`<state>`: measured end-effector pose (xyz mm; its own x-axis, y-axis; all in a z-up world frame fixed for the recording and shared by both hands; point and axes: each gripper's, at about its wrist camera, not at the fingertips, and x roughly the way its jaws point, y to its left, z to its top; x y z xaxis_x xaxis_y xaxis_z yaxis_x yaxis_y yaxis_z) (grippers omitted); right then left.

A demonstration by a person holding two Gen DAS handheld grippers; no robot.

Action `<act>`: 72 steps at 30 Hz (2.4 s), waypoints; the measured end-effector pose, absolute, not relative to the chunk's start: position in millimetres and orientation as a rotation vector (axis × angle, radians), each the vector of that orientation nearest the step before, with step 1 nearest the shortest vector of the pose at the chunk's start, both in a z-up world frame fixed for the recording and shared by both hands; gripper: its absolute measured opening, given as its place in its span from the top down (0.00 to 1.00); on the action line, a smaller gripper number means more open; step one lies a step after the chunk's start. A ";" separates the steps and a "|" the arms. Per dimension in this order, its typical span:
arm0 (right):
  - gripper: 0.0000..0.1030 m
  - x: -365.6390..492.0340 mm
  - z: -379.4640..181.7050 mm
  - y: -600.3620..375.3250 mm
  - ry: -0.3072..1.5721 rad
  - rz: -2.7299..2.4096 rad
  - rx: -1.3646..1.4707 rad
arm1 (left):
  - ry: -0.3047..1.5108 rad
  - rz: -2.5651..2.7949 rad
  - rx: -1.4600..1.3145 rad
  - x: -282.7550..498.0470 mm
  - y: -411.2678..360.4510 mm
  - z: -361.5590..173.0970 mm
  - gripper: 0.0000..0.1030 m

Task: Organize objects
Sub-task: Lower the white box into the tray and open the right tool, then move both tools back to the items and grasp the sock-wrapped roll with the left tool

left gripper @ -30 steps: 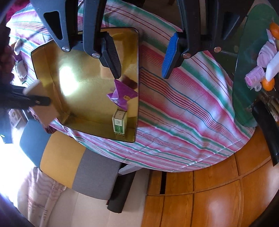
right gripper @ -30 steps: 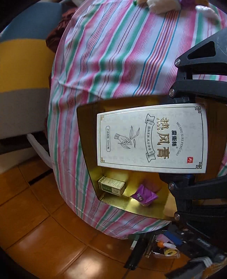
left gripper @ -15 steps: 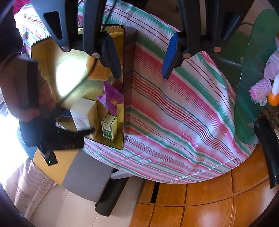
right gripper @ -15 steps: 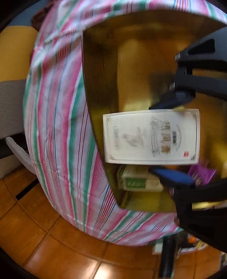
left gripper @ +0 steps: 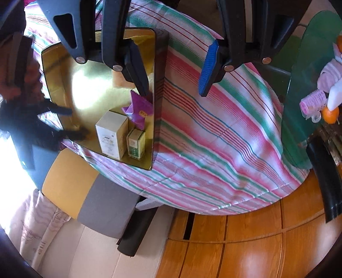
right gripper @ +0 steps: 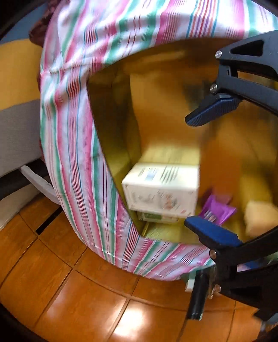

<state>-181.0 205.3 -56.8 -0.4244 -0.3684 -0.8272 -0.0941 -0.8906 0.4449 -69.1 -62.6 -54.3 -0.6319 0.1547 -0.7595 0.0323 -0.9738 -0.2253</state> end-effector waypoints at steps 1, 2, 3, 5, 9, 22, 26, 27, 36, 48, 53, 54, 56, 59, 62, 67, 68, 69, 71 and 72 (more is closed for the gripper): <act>0.13 -173.5 -54.4 208.5 -0.624 -2.451 1.573 | -0.325 2.758 -1.304 -68.0 -59.7 -51.5 0.53; 0.10 -166.6 -52.0 212.0 -0.599 -2.470 1.564 | -0.314 2.757 -1.294 -66.8 -56.7 -49.5 0.53; 0.07 -157.9 -48.9 216.2 -0.571 -2.491 1.550 | -0.306 2.757 -1.287 -64.7 -56.5 -47.2 0.53; 0.05 -139.7 -41.6 226.1 -0.517 -2.535 1.517 | -0.286 2.755 -1.266 -62.8 -50.0 -43.0 0.53; 0.00 -108.1 -27.5 243.7 -0.442 -2.603 1.446 | -0.241 2.736 -1.245 -55.3 -38.1 -35.4 0.53; 0.00 -9.5 -25.2 337.5 -0.505 -2.768 1.415 | -0.184 2.576 -1.251 -48.7 10.0 -31.2 0.53; 0.00 21.5 -21.9 392.9 -0.583 -2.867 1.414 | -0.108 2.473 -1.200 -44.4 42.6 -21.3 0.53; 0.00 30.4 -18.8 409.9 -0.606 -2.909 1.411 | -0.069 2.441 -1.188 -43.1 54.9 -18.6 0.53; 0.00 124.7 -14.8 568.9 -1.166 -3.260 1.312 | 0.105 2.234 -1.101 -28.4 152.4 -2.7 0.53; 0.00 180.1 -41.0 629.8 -1.904 -3.146 0.984 | 0.123 1.865 -1.250 -26.9 302.1 -26.5 0.53; 0.00 173.8 -39.8 626.7 -1.888 -3.115 0.951 | 0.049 1.765 -1.368 -36.1 351.4 -52.1 0.54; 0.00 173.5 -40.4 627.7 -1.887 -3.106 0.948 | 0.032 1.764 -1.388 -39.7 360.8 -56.3 0.54; 0.00 171.8 -42.9 627.0 -1.891 -3.078 0.947 | -0.007 1.753 -1.422 -46.2 373.9 -63.9 0.53; 0.00 167.6 -47.2 626.8 -1.898 -3.026 0.962 | -0.062 1.743 -1.455 -57.8 396.1 -72.8 0.52; 0.00 164.5 -49.1 626.0 -1.894 -3.000 0.967 | -0.123 1.751 -1.503 -68.2 414.1 -84.7 0.49; 0.00 166.9 -52.2 628.2 -1.923 -2.958 0.953 | -0.189 1.819 -1.506 -80.5 436.1 -99.3 0.45; 0.00 166.7 -53.4 628.9 -1.932 -2.946 0.952 | -0.193 1.825 -1.512 -82.2 439.2 -101.7 0.44; 0.00 166.3 -54.8 629.5 -1.942 -2.934 0.952 | -0.195 1.839 -1.519 -82.7 442.8 -103.9 0.40; 0.00 165.8 -56.8 630.9 -1.955 -2.918 0.953 | -0.202 1.885 -1.504 -83.8 448.5 -104.9 0.36; 0.00 165.5 -57.5 631.4 -1.960 -2.912 0.952 | -0.197 1.908 -1.490 -84.9 452.4 -105.3 0.36</act>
<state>165.5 631.4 -57.5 -0.7510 0.1153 -0.6501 -0.6458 -0.3336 0.6868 -84.9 452.4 -105.3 -0.0955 0.6011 -0.7934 -0.4265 -0.7449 -0.5130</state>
